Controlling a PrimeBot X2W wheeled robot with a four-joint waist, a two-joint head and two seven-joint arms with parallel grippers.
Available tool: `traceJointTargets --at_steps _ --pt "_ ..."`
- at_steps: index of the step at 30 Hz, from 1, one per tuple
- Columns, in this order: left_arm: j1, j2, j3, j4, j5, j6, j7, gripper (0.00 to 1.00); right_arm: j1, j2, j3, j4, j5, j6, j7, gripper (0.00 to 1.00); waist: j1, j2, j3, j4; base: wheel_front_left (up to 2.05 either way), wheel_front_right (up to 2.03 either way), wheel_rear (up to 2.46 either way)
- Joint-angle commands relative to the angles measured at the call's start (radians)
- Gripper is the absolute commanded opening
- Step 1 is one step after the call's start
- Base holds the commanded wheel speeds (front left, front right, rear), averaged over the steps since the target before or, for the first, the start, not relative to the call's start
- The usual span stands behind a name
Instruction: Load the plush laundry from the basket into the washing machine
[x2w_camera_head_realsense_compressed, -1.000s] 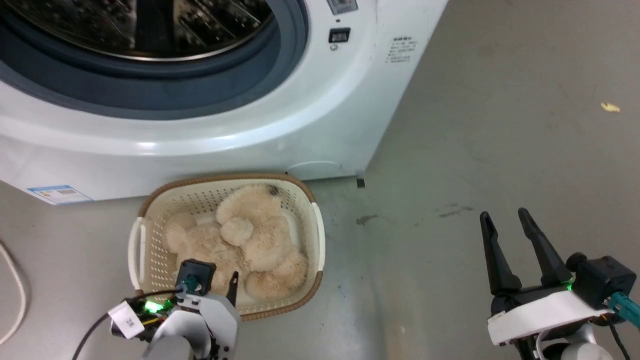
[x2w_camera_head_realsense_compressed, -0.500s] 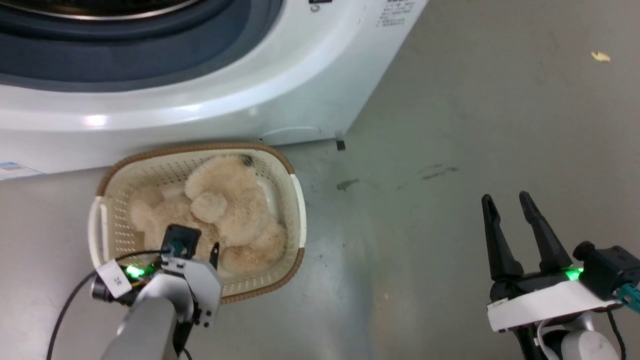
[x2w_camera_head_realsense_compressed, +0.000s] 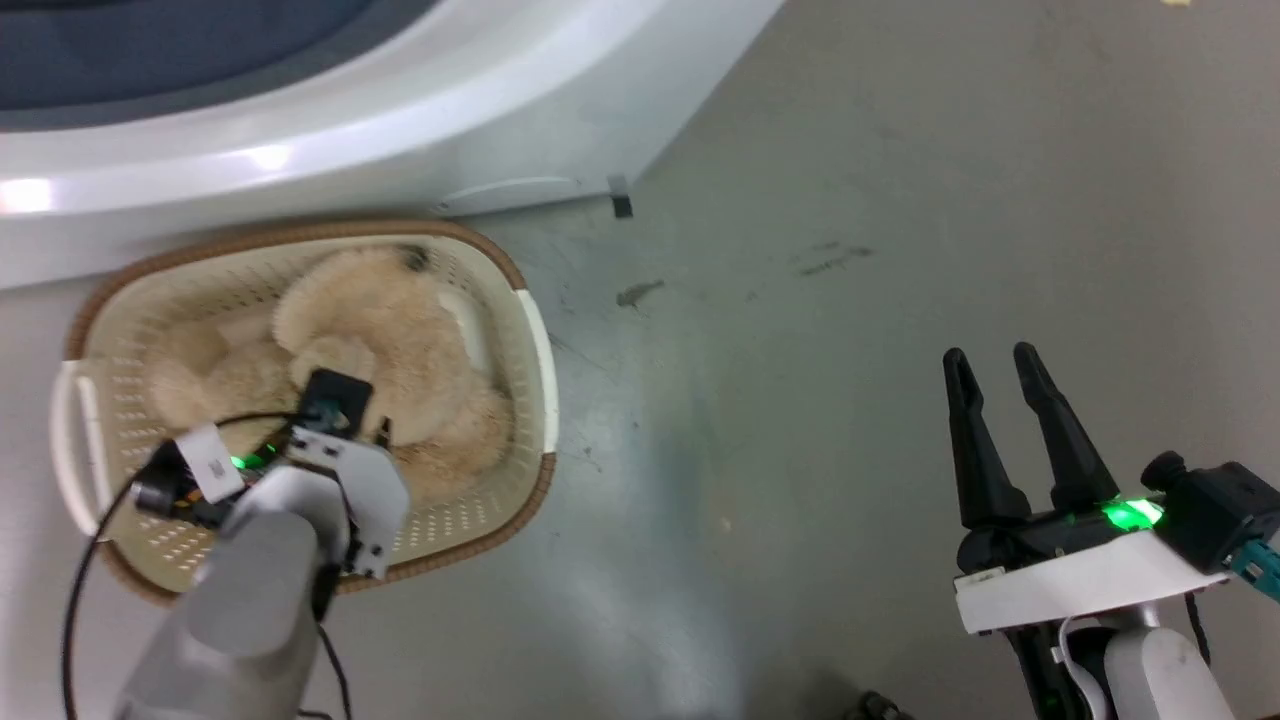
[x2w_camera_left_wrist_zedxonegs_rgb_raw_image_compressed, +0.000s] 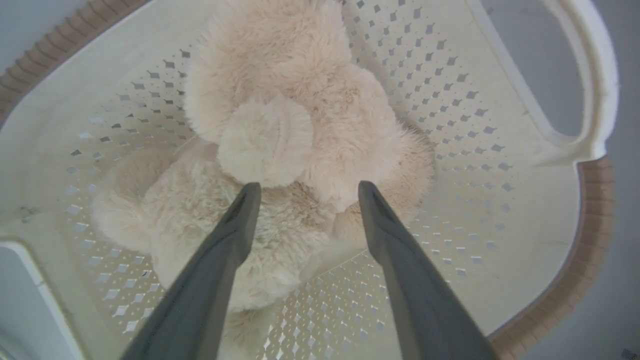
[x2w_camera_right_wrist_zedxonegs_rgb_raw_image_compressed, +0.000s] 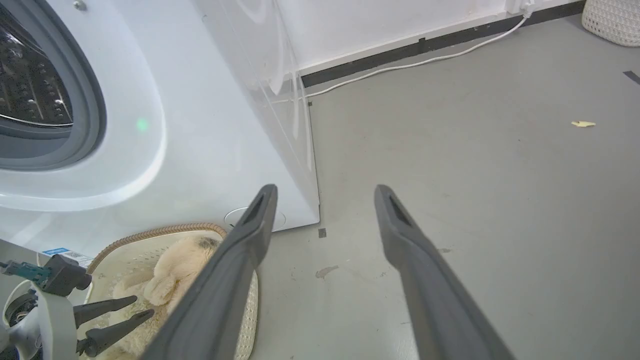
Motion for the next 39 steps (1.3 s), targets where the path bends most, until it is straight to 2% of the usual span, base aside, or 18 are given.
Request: traceJointTargets --at_steps 1,5,7,8,12,14,16,19,23,30,31,32,35,36,39 --pt "-0.035 0.017 -0.008 0.025 -0.003 0.011 0.004 1.0 -0.022 0.003 0.005 0.001 0.017 0.001 -0.009 1.0 0.0 -0.0001 0.028 -0.022 0.0 0.0 0.0" --pt "-0.089 0.059 -0.023 0.067 0.01 0.091 0.002 1.0 -0.033 0.003 0.018 0.008 0.045 0.001 -0.017 1.0 0.0 -0.0001 0.061 -0.044 0.0 0.0 0.0" --pt "-0.112 0.075 -0.033 0.089 0.014 0.112 0.005 1.0 -0.039 0.003 0.024 0.01 0.064 0.001 -0.021 1.0 0.0 -0.0001 0.077 -0.053 0.0 0.0 0.0" --pt "-0.121 0.079 -0.038 0.098 0.013 0.11 0.005 1.0 -0.043 0.003 0.026 0.011 0.073 0.001 -0.023 1.0 0.0 -0.0001 0.085 -0.058 0.0 0.0 0.0" --pt "-0.145 0.083 -0.073 0.139 0.007 0.029 0.016 1.0 -0.059 0.003 0.043 0.013 0.07 0.001 -0.032 1.0 0.0 -0.0001 0.114 -0.078 0.0 0.0 0.0" --pt "-0.163 0.092 -0.093 0.161 0.012 0.013 0.027 1.0 -0.062 0.003 0.044 0.015 0.092 0.001 -0.036 1.0 0.0 -0.0001 0.131 -0.086 0.0 0.0 0.0" --pt "-0.187 0.103 -0.1 0.178 0.011 0.028 0.024 1.0 -0.07 0.003 0.046 0.016 0.107 0.001 -0.04 1.0 0.0 -0.0001 0.149 -0.094 0.0 0.0 0.0" --pt "-0.222 0.124 -0.106 0.206 0.01 0.083 0.02 1.0 -0.079 0.004 0.053 0.013 0.123 0.001 -0.046 1.0 0.0 -0.0001 0.176 -0.109 0.0 0.0 0.0" --pt "-0.262 0.136 -0.111 0.241 -0.008 0.106 0.016 1.0 -0.088 0.004 0.061 0.014 0.15 0.001 -0.055 1.0 0.0 -0.0001 0.215 -0.127 0.0 0.0 0.0" --pt "-0.317 0.149 -0.149 0.316 -0.03 0.041 0.041 1.0 -0.11 0.004 0.075 0.02 0.202 0.001 -0.069 1.0 0.0 -0.0001 0.28 -0.154 0.0 0.0 0.0" --pt "-0.322 0.15 -0.153 0.326 -0.034 0.036 0.047 0.96 -0.113 0.004 0.076 0.021 0.207 0.001 -0.071 1.0 0.0 -0.0001 0.286 -0.156 0.0 0.0 0.0" --pt "-0.321 0.149 -0.152 0.328 -0.038 0.03 0.051 0.0 -0.115 0.004 0.076 0.023 0.209 0.001 -0.071 1.0 0.0 -0.0001 0.286 -0.155 0.0 0.0 0.0" --pt "-0.313 0.144 -0.151 0.334 -0.05 0.012 0.064 0.0 -0.117 0.004 0.077 0.025 0.208 0.001 -0.071 1.0 0.0 -0.0001 0.282 -0.151 0.0 0.0 0.0" --pt "-0.304 0.137 -0.141 0.34 -0.07 -0.008 0.076 0.0 -0.118 0.004 0.074 0.028 0.206 0.001 -0.071 1.0 0.0 -0.0001 0.275 -0.146 0.0 0.0 0.0" --pt "-0.294 0.132 -0.138 0.335 -0.081 -0.001 0.052 0.0 -0.118 0.004 0.065 0.031 0.202 0.001 -0.071 1.0 0.0 -0.0001 0.253 -0.131 0.0 0.0 0.0"
